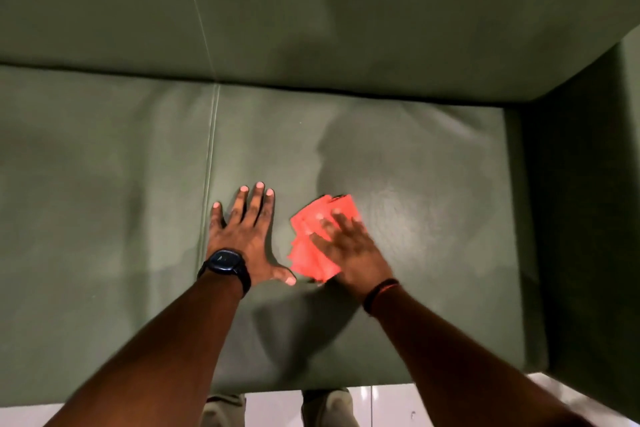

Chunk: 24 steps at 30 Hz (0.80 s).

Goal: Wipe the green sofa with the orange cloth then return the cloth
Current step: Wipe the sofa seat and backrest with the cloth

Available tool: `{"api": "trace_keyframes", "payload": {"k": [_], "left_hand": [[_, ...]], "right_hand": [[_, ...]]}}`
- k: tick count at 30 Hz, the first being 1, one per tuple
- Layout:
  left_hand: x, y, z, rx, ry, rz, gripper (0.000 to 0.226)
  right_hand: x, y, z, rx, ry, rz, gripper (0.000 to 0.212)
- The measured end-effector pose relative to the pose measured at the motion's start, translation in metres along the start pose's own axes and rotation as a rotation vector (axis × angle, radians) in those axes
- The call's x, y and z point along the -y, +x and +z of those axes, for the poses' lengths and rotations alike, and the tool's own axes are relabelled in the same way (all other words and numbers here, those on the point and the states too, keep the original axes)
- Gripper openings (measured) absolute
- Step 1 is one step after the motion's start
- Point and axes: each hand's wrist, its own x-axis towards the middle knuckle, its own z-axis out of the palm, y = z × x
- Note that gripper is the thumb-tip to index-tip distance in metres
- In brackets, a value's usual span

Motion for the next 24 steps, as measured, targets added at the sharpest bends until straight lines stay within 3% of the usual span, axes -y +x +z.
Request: {"api": "trace_keyframes", "payload": {"k": [3, 5, 10, 12, 15, 17, 22, 24], "left_hand": [[-0.001, 0.001, 0.0, -0.004, 0.012, 0.01, 0.153], [-0.002, 0.0, -0.001, 0.008, 0.01, 0.008, 0.153], [-0.006, -0.003, -0.003, 0.024, 0.0, 0.011, 0.153], [-0.008, -0.005, -0.002, 0.027, -0.003, 0.007, 0.152], [-0.008, -0.005, -0.001, 0.02, -0.015, 0.001, 0.151], [-0.004, -0.005, -0.001, 0.003, -0.017, -0.005, 0.15], [-0.009, -0.002, -0.001, 0.014, -0.031, -0.006, 0.151], [-0.01, -0.002, -0.001, 0.021, -0.024, -0.012, 0.151]], "right_hand": [[-0.021, -0.011, -0.007, -0.063, 0.159, 0.391, 0.064], [-0.004, -0.004, 0.0, -0.048, 0.154, 0.499, 0.069], [0.021, -0.015, -0.004, 0.117, 0.186, 0.099, 0.07], [-0.004, -0.027, -0.012, 0.057, 0.13, 0.121, 0.065], [-0.029, -0.032, -0.012, -0.039, 0.138, 0.438, 0.066], [-0.016, -0.026, -0.008, -0.043, 0.152, 0.533, 0.068], [-0.016, -0.061, -0.015, 0.133, 0.105, 0.166, 0.057], [-0.042, -0.072, -0.021, 0.105, 0.084, 0.232, 0.068]]}}
